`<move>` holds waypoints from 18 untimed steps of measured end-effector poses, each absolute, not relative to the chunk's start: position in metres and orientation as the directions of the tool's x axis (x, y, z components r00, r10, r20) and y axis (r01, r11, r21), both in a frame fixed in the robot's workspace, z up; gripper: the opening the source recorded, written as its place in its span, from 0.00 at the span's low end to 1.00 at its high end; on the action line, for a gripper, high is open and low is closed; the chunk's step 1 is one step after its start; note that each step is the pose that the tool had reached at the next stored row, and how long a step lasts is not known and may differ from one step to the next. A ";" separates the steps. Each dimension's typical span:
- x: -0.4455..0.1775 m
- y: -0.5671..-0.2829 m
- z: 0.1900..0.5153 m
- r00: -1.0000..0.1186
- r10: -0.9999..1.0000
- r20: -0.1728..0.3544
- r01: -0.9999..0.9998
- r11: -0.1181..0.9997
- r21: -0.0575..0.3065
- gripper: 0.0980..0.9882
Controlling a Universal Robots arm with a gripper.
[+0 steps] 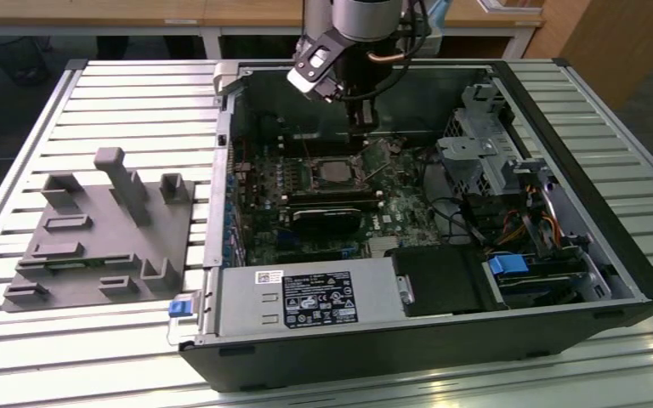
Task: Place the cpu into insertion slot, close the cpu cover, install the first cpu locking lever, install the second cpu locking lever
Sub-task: 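Close the cpu cover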
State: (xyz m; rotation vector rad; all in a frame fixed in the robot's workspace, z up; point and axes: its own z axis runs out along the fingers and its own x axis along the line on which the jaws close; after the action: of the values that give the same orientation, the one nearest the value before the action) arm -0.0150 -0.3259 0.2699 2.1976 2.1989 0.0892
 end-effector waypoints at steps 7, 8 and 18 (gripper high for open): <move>0.005 -0.326 0.270 -0.001 1.000 0.018 0.998 0.000 0.061 0.01; 0.007 -0.326 0.269 -0.001 1.000 0.018 0.998 0.000 0.061 0.01; 0.017 -0.326 0.266 -0.001 1.000 0.018 0.998 0.000 0.060 0.01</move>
State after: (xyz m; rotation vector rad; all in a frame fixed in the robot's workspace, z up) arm 0.0169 -0.3258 0.2660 2.1986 2.1999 0.0862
